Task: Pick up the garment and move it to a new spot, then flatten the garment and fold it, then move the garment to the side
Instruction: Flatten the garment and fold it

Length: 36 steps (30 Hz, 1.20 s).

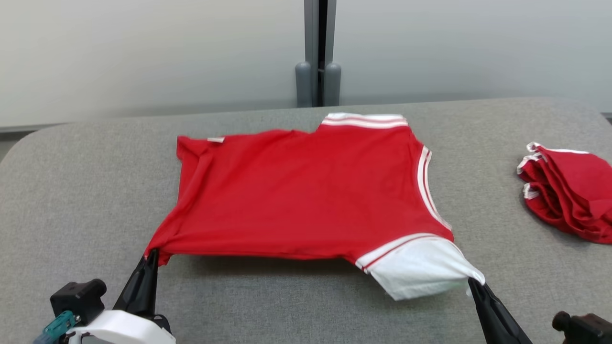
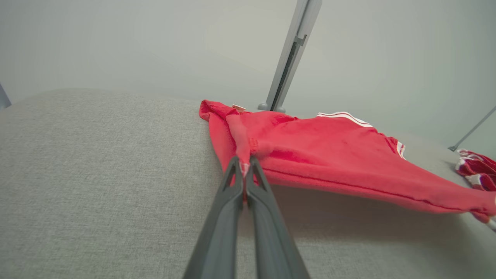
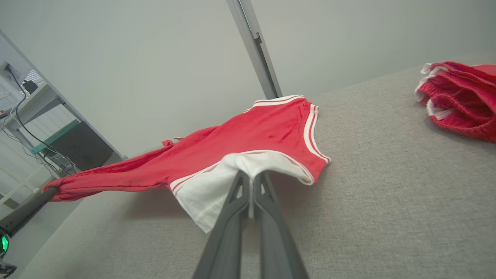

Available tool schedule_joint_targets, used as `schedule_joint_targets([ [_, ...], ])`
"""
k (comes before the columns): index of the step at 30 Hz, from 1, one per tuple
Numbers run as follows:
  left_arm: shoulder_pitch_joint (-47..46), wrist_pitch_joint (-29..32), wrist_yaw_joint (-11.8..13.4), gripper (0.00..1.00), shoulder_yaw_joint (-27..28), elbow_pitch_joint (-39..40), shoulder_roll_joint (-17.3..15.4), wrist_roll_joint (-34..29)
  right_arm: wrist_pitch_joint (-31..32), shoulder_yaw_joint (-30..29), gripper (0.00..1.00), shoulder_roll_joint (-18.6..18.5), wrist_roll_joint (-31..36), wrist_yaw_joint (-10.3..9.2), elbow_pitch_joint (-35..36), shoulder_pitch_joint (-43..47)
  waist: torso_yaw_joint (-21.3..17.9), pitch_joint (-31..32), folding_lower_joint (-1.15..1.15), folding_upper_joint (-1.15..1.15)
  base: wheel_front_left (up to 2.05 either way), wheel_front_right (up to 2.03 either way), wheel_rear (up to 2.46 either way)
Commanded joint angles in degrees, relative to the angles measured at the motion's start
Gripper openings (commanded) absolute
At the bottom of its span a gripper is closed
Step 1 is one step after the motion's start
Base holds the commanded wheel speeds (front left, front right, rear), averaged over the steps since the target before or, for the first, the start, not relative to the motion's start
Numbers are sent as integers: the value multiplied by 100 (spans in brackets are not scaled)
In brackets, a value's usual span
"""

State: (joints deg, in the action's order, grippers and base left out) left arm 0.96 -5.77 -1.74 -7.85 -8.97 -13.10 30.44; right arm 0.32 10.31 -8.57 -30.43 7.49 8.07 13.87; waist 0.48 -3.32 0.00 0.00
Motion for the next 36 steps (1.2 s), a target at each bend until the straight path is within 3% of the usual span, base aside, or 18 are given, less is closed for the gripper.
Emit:
schedule_joint_targets([
  [1,134,96,107,0,38,255,-47,16,154,-75,0,25,96,-1,202,154,-54,119,0,0,0,0,0],
  [8,595,564,469,0,117,1257,-176,14,629,-269,0,274,186,-1,827,406,-44,133,0,0,0,0,0],
  [14,412,963,575,0,-12,1291,-153,82,725,-293,0,345,177,-1,725,104,-4,-115,0,0,0,0,0],
  [22,-176,1382,544,0,-136,791,-46,282,829,-303,0,245,100,-1,99,-703,32,-670,0,0,0,0,0],
  [33,-1336,1571,161,0,-168,-248,-9,591,559,-158,0,-179,-253,-1,-1449,-2601,102,-1354,0,0,0,0,0],
  [34,-1403,1530,136,37,-144,-321,1,615,482,-119,37,-185,-285,-1,-1533,-2725,103,-1388,0,0,0,0,0],
  [35,-1465,1477,145,100,-120,-387,10,610,406,-97,97,-234,-282,-1,-1612,-2850,104,-1430,0,0,0,0,0],
  [36,-1509,1419,139,100,-112,-441,26,607,317,-76,100,-230,-364,-1,-1671,-2936,111,-1466,0,0,0,0,0],
])
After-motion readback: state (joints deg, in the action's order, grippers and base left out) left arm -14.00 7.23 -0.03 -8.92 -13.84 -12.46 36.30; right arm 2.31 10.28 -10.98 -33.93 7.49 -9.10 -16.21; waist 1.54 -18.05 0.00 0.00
